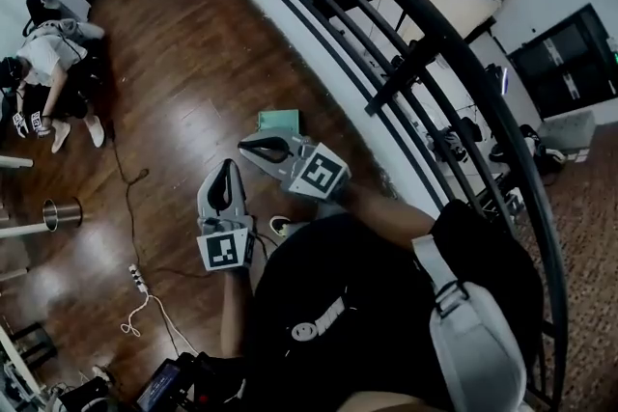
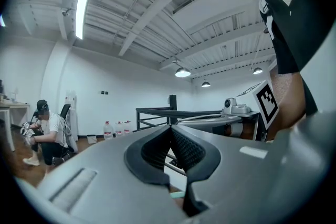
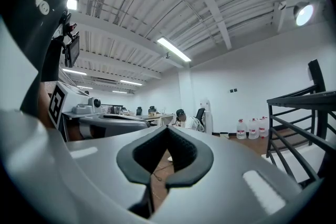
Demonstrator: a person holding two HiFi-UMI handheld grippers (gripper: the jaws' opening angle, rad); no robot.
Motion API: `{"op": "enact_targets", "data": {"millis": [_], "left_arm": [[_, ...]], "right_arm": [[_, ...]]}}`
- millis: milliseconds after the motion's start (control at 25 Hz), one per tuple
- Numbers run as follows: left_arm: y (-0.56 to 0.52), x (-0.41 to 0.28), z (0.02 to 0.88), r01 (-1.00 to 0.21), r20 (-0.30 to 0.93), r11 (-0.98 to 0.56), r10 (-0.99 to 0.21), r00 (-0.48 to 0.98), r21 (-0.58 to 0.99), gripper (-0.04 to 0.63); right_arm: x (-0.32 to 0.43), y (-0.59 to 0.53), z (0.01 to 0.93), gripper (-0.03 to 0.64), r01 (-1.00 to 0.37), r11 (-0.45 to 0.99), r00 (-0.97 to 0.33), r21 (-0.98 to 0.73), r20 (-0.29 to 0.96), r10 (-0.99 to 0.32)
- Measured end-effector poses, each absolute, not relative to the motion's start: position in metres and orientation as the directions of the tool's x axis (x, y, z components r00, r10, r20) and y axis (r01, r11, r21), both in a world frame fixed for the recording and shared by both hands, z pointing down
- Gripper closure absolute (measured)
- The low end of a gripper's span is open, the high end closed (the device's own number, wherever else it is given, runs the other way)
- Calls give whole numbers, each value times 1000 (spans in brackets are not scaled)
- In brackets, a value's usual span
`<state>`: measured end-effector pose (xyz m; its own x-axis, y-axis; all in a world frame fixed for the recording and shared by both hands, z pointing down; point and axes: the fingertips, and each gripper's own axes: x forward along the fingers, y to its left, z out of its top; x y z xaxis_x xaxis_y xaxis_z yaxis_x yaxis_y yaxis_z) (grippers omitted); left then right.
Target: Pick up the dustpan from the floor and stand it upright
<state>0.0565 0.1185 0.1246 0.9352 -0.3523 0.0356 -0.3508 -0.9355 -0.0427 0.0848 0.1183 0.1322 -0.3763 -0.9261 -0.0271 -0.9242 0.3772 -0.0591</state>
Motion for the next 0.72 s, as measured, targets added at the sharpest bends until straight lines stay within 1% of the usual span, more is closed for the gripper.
{"op": "enact_targets", "data": {"millis": [720], "left_arm": [[103, 43, 127, -378, 30, -925, -379, 925, -30, 577]], "right_arm": [[78, 103, 133, 615, -923, 383, -382, -36, -22, -924]]}}
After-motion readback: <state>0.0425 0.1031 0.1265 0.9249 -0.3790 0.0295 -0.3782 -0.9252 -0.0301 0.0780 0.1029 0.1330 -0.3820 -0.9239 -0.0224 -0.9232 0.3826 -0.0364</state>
